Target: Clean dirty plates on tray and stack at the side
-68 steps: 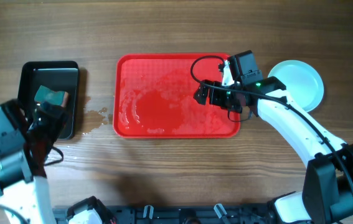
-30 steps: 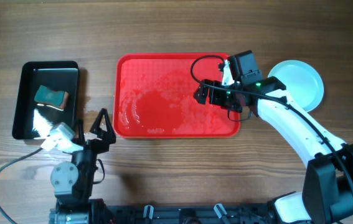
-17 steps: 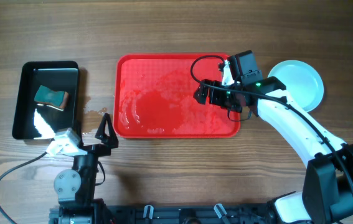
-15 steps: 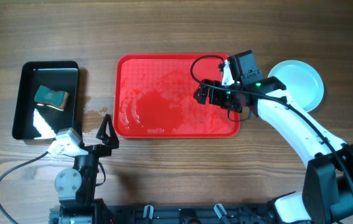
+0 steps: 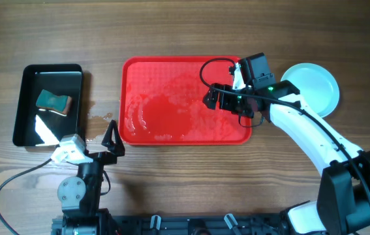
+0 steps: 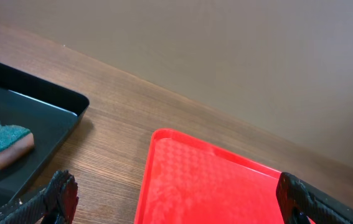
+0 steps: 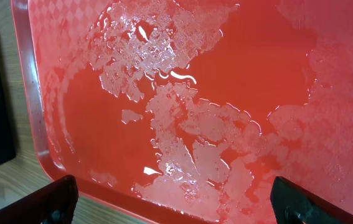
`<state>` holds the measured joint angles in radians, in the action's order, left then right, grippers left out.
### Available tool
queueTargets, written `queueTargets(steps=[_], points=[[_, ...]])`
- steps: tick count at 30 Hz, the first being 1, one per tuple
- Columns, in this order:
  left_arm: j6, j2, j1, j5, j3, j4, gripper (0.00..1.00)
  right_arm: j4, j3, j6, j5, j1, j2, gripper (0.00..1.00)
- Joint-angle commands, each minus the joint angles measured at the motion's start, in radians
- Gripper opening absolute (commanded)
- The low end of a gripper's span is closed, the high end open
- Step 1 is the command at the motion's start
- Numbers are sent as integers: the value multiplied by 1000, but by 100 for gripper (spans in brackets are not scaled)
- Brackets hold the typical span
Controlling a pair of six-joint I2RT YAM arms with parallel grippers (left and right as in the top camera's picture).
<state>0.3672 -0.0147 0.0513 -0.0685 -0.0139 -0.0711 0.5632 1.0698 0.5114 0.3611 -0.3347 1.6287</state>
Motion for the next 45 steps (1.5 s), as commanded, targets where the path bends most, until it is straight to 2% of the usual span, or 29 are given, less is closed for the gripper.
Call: queueTargets(steps=[1, 3, 8, 11, 45], points=[[-24, 12, -8, 15, 8, -3, 100, -3, -4, -11, -10, 2, 2, 100], [-33, 12, -8, 40, 8, -4, 100, -3, -4, -11, -10, 2, 2, 100], [-221, 12, -11, 32, 8, -5, 100, -3, -4, -11, -10, 2, 2, 100], [-253, 12, -11, 32, 8, -5, 100, -3, -4, -11, -10, 2, 2, 100], [-251, 12, -11, 32, 8, -4, 100, -6, -4, -25, -47, 2, 2, 100]])
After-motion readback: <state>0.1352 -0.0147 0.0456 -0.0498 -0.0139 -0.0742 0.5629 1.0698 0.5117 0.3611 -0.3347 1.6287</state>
